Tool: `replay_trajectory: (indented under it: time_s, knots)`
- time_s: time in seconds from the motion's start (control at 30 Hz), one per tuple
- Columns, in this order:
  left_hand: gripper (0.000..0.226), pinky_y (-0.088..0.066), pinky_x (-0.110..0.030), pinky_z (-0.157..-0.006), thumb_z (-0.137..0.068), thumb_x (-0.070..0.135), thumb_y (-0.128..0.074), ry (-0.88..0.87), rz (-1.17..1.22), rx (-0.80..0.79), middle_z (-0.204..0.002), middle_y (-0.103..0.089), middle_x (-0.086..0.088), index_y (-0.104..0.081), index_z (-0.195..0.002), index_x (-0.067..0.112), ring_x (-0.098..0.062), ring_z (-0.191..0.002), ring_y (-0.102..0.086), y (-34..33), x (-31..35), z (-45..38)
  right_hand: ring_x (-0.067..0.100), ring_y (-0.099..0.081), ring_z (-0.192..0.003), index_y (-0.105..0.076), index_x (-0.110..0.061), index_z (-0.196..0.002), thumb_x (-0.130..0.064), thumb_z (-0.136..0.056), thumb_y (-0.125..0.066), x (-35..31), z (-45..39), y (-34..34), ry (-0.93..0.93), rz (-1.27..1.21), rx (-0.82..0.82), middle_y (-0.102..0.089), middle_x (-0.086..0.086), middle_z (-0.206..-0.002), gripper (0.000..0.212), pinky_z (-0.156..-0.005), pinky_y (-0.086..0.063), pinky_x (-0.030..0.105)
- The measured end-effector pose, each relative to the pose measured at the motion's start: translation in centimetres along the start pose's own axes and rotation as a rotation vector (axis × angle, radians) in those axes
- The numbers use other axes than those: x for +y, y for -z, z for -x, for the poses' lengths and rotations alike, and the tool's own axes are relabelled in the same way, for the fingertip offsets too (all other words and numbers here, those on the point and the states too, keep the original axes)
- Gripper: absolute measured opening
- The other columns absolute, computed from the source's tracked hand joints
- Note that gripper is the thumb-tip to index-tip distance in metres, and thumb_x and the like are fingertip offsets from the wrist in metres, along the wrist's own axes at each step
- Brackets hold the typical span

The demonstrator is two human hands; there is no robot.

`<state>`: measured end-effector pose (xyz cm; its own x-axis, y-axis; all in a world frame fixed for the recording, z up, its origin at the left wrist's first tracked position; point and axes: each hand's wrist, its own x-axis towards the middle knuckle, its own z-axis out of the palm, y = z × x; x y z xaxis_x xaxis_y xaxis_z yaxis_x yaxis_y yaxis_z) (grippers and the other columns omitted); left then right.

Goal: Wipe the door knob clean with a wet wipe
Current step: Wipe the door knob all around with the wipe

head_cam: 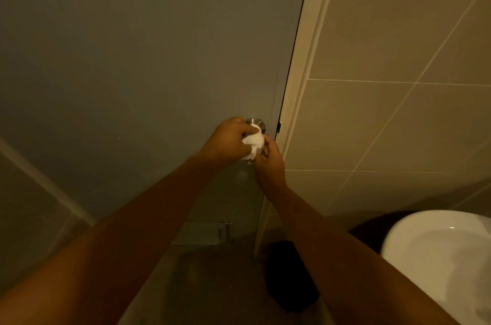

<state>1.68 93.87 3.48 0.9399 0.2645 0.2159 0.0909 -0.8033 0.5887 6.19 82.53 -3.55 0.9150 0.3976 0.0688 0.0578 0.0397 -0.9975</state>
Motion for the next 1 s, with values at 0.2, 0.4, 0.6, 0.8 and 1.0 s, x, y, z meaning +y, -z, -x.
replay_trajectory:
  time_s: [0.2,0.4,0.6,0.8,1.0]
  knots:
    - [0.057,-0.052,-0.025,-0.088,-0.074,0.004,-0.078,0.204,0.483,0.058,-0.129,-0.063,-0.014,-0.061,-0.128,0.009,-0.020,-0.109,-0.064,-1.3,-0.9,0.9,0.024,-0.062,-0.106,-0.052,-0.014,-0.128,-0.019,-0.090,-0.064,-1.8,-0.9,1.9,0.129,0.417,-0.095,-0.061,0.001,-0.112,0.040,-0.078,-0.047,0.015]
    - [0.052,-0.060,-0.032,-0.083,-0.083,0.001,-0.069,0.496,1.161,0.122,-0.130,-0.062,-0.018,-0.057,-0.133,0.009,-0.028,-0.109,-0.065,-4.2,-2.0,2.4,0.027,-0.063,-0.103,-0.053,-0.017,-0.128,-0.030,-0.084,-0.069,-6.8,-3.2,3.5,0.340,1.116,-0.447,-0.065,0.010,-0.118,0.049,-0.075,-0.042,0.028]
    - [0.056,-0.060,-0.033,-0.083,-0.084,0.005,-0.069,0.557,1.396,0.139,-0.127,-0.064,-0.017,-0.053,-0.137,0.009,-0.028,-0.109,-0.067,-5.9,-2.2,2.8,0.028,-0.062,-0.108,-0.054,-0.016,-0.135,-0.019,-0.085,-0.069,-7.2,-3.7,3.6,0.326,1.064,-0.484,-0.064,0.013,-0.124,0.052,-0.082,-0.047,0.029]
    - [0.054,-0.057,-0.038,-0.091,-0.075,0.003,-0.077,0.319,0.581,0.089,-0.119,-0.069,-0.017,-0.062,-0.126,0.006,-0.027,-0.105,-0.067,-2.1,-2.2,0.9,0.022,-0.059,-0.118,-0.053,-0.018,-0.136,-0.007,-0.087,-0.069,-2.6,-1.5,3.4,0.044,0.242,-0.205,-0.057,0.008,-0.136,0.053,-0.087,-0.055,0.023]
    - [0.053,-0.046,-0.025,-0.081,-0.076,0.022,-0.076,0.015,-0.084,-0.063,-0.119,-0.068,-0.013,-0.063,-0.127,0.014,-0.024,-0.105,-0.064,0.6,0.4,-0.5,0.032,-0.057,-0.122,-0.052,-0.017,-0.135,-0.006,-0.084,-0.073,0.0,-0.5,1.6,-0.133,-0.162,-0.093,-0.057,0.014,-0.136,0.056,-0.100,-0.049,0.054]
